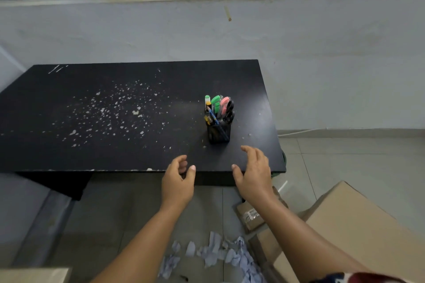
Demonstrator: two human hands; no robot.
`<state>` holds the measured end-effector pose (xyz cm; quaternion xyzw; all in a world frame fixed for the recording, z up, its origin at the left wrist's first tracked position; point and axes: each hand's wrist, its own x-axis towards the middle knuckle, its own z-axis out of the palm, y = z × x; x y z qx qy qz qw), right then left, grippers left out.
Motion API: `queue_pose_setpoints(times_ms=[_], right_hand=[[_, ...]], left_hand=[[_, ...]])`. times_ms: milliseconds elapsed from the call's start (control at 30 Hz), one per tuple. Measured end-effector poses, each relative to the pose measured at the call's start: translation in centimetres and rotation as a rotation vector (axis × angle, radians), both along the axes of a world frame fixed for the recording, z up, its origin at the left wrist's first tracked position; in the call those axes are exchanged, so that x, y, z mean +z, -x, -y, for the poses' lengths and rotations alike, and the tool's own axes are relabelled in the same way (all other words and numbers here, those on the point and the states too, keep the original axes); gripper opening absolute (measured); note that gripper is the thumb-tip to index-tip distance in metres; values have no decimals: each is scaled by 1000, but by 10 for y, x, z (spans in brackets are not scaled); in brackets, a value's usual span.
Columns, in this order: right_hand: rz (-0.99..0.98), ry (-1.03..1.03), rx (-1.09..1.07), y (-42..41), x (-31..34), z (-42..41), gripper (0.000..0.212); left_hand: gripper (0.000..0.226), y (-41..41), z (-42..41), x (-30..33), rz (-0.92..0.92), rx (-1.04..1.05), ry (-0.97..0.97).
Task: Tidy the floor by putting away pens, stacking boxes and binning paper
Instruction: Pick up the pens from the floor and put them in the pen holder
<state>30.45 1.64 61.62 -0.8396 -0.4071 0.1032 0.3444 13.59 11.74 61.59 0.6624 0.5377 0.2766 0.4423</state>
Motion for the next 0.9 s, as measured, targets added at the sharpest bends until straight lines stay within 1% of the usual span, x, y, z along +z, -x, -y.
queue_pose_setpoints(times_ms=[133,267,467,600,733,800,900], right_hand=[[-56,47,-11,27,-6,35,49],[-86,146,-34,63,-18,74,47],[-171,209,-75,130,-46,134,39],[-171,258,-60,155,-76,160,32],[-199,323,-19,168,-123,181,23],[-245,332,-6,172,-155,190,18],[-346,338,-49,180,-225,202,14]], left_hand=[[26,31,33,-14,-93,-64,70],[16,67,62,-27,-160,-127,143],[12,139,101,-57,-212,-181,214],[13,167,117,-86,-244,-185,226],[16,182,136,-131,-280,-175,242],[15,184,146,-161,-286,-165,233],[13,186,163,-230,-273,-143,228]])
